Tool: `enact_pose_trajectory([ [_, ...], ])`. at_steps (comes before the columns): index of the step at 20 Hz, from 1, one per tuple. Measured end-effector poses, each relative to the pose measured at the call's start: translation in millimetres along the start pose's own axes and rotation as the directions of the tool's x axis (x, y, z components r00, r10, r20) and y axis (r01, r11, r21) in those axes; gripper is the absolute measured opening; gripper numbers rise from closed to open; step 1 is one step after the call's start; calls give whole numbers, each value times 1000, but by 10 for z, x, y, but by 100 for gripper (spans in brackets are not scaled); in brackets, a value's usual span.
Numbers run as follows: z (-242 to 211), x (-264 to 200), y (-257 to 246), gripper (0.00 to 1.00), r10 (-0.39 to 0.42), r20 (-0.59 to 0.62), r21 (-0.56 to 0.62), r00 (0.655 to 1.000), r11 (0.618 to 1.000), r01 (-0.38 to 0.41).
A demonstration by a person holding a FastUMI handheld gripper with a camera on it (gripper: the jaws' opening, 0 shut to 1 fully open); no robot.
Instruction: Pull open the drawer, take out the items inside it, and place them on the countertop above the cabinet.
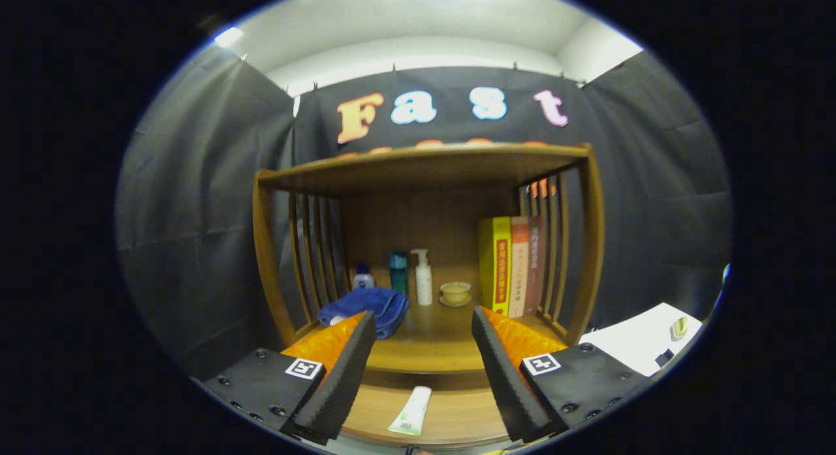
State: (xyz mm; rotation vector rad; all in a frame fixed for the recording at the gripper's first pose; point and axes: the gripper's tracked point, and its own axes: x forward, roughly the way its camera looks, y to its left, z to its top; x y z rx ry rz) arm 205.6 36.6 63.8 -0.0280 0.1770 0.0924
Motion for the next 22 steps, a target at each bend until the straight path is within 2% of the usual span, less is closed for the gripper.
enact_pose_trajectory([
  [3,-418,518,95,96,3,-195,-2,981,1000,-4],
  [6,-1101,866,114,96,-35,-371,-31,928,999,25],
  [9,-1783,1046,102,96,-72,-529,-22,846,997,72],
  [11,-2118,1074,14,96,-125,-628,-40,768,991,129],
  [15,-2700,1165,168,96,-56,-770,16,635,994,107],
  [17,-2821,1122,294,96,-35,-808,36,588,993,109],
  [22,-2975,1214,284,94,-90,-860,-32,502,992,124],
])
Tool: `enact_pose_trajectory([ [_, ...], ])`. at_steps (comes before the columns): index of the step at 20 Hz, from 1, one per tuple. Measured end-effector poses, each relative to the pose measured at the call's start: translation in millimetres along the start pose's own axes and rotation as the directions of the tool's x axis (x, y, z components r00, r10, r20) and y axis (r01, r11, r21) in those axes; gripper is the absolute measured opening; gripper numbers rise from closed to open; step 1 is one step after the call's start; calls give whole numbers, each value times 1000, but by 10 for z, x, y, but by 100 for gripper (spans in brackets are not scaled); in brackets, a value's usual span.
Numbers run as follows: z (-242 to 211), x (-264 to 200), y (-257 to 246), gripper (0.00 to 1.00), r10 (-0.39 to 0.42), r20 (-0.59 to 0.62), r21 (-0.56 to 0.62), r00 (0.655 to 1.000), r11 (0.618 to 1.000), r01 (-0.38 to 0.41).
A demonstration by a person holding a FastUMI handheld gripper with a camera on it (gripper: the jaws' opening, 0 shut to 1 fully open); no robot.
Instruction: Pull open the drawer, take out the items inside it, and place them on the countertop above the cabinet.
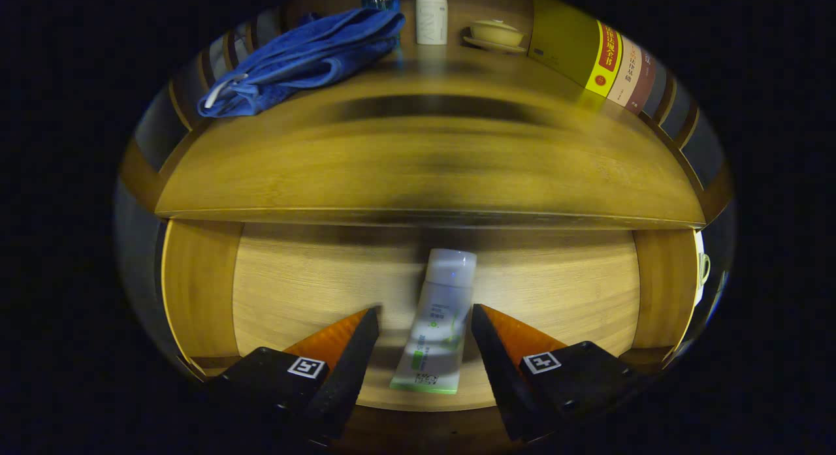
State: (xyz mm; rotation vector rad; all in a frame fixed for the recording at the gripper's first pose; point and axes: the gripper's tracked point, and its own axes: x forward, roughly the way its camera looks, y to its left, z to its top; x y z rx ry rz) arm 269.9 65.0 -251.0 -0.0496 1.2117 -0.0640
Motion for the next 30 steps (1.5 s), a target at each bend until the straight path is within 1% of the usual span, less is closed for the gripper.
enact_pose_trajectory([
  [1,-40,60,33,94,3,-41,-1,999,1000,-3],
  [2,-81,106,37,92,-2,-83,6,997,1000,3],
  [3,-15,20,59,87,-5,-64,16,998,1000,6],
  [4,42,48,79,82,-9,-35,13,999,1000,9],
  [6,151,-66,134,61,0,-15,27,1000,1000,0],
  [9,275,-278,283,53,27,-7,56,1000,998,-27],
  [10,284,-387,369,50,55,-22,70,998,996,-53],
  [11,307,-527,480,47,82,-12,89,997,993,-81],
  [13,374,-811,661,40,112,11,67,994,991,-113],
  [15,505,-1147,804,40,129,58,51,990,990,-132],
  [17,664,-1503,959,40,168,100,22,981,985,-170],
  [18,490,-1344,624,40,180,123,8,976,983,-182],
  [20,592,-1707,767,40,181,172,-6,968,983,-183],
  [23,730,-2079,762,40,228,244,-5,943,972,-234],
  [24,881,-2221,775,40,246,288,-12,925,967,-254],
  [25,1075,-2339,763,40,248,333,-19,910,966,-256],
  [27,1459,-2509,671,40,220,398,-5,891,971,-238],
  [29,1826,-2712,559,40,211,448,13,869,970,-242],
  [30,1989,-2713,538,40,200,460,19,865,972,-235],
])
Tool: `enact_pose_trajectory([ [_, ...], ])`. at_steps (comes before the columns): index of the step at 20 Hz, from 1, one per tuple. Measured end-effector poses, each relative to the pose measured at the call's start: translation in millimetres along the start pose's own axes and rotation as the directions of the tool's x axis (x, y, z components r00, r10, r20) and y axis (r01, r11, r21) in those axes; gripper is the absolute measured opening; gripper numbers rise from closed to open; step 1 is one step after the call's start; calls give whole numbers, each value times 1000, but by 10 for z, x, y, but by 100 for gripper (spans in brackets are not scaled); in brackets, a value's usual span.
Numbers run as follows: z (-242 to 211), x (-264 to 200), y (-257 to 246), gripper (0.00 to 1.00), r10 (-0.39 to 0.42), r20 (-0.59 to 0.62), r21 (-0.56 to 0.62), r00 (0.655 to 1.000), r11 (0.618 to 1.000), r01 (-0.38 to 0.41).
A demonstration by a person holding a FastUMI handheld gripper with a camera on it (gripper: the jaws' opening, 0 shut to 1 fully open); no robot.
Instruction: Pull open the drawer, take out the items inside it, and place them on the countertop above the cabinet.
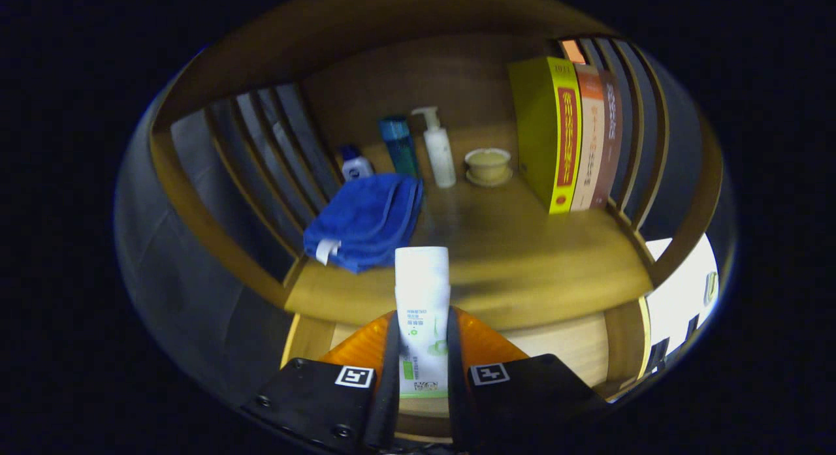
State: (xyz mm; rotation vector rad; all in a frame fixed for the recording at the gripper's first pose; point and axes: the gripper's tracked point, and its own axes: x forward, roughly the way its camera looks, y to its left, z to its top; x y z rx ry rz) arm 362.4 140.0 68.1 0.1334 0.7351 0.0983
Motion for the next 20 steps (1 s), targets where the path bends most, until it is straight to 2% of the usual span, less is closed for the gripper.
enact_pose_trajectory([
  [3,196,271,-149,40,-72,-9,-31,997,997,72],
  [10,106,1087,-355,40,-175,-145,-83,974,983,164],
  [13,195,1229,-356,40,-198,-109,-133,974,974,183],
  [16,128,1381,-403,40,-225,-127,-137,966,969,208],
  [20,189,1498,-417,48,-225,-59,-113,973,969,217],
])
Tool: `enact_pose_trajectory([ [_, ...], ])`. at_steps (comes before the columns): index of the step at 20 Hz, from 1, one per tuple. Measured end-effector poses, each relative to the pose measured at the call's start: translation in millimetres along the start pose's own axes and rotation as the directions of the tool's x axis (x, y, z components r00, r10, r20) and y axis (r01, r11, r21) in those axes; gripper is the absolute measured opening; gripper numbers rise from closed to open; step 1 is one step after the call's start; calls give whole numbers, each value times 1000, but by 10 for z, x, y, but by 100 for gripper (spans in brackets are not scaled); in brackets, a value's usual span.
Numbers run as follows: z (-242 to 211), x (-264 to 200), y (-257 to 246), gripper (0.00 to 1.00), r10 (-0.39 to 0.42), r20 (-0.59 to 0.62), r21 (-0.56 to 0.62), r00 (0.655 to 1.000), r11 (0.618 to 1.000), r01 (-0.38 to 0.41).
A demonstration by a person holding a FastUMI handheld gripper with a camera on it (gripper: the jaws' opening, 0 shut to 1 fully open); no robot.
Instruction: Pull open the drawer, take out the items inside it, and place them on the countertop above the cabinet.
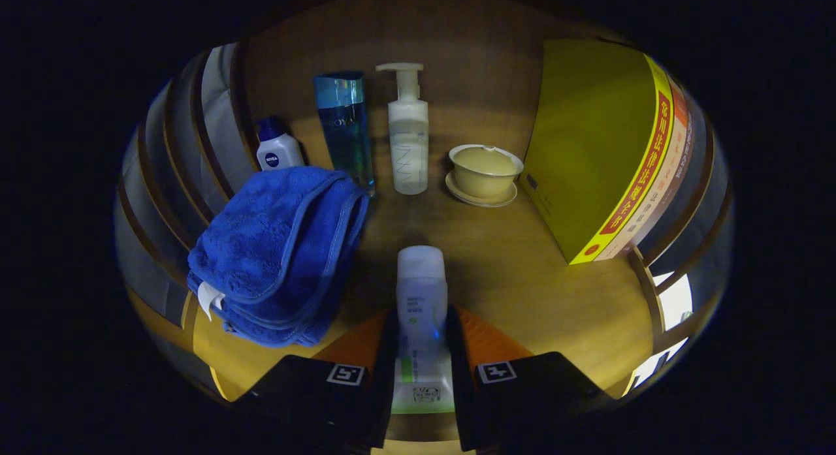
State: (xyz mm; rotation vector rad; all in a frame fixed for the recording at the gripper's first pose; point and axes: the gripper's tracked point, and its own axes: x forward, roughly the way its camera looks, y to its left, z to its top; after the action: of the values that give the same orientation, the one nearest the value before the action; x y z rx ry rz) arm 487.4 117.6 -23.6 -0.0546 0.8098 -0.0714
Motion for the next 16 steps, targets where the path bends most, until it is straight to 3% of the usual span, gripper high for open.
enact_pose_trajectory([
  [5,12,-51,-137,60,-42,30,34,999,999,41],
  [7,9,-42,-141,84,-37,39,50,999,998,35],
  [12,-59,-122,-98,98,-6,25,85,1000,996,4],
  [16,-38,-407,-6,98,18,65,76,998,997,-23],
])
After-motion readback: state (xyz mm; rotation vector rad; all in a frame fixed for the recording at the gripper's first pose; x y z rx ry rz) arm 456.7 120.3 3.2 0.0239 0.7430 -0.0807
